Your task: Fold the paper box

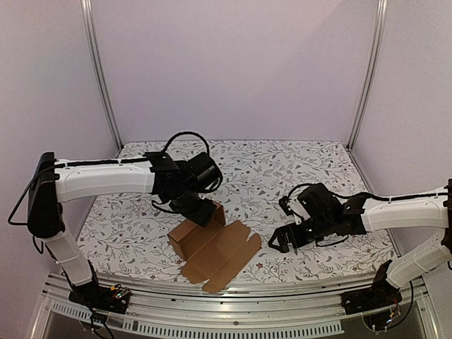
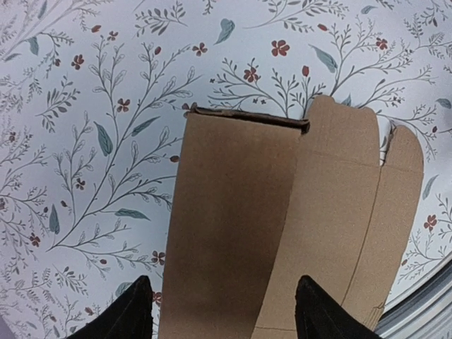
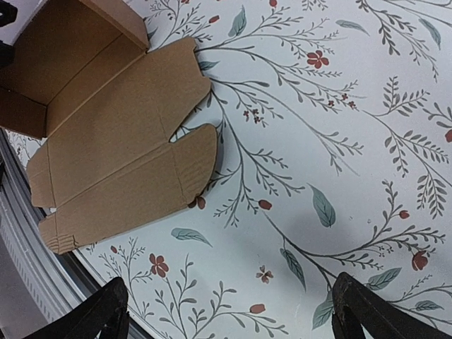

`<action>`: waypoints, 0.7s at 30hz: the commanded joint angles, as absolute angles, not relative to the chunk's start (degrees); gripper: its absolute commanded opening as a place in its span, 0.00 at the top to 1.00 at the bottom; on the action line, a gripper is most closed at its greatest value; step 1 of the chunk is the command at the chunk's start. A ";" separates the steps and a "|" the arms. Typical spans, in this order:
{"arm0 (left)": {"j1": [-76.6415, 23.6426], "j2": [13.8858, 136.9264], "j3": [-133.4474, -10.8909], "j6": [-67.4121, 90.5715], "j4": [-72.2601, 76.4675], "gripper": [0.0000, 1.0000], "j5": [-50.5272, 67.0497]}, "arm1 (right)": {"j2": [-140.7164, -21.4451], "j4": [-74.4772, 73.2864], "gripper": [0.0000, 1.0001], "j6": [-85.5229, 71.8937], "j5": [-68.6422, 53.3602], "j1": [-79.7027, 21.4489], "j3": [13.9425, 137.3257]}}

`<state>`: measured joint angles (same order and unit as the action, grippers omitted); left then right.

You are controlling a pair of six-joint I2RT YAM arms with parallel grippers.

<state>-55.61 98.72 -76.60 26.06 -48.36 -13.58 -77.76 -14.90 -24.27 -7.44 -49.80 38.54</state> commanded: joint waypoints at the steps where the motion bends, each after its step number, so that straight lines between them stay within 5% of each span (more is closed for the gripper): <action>1: -57.12 102.81 -81.34 24.20 -53.25 0.35 -16.22 | -76.60 -16.32 0.01 -25.83 -5.98 -50.65 37.54; 10: -57.46 106.02 -82.97 24.09 -56.15 0.46 -19.24 | -76.90 -16.35 0.01 -25.85 -5.23 -50.76 37.50; 21: -55.58 106.37 -81.62 22.34 -54.80 0.75 -17.84 | -77.83 -16.16 0.01 -25.93 -5.62 -51.31 38.95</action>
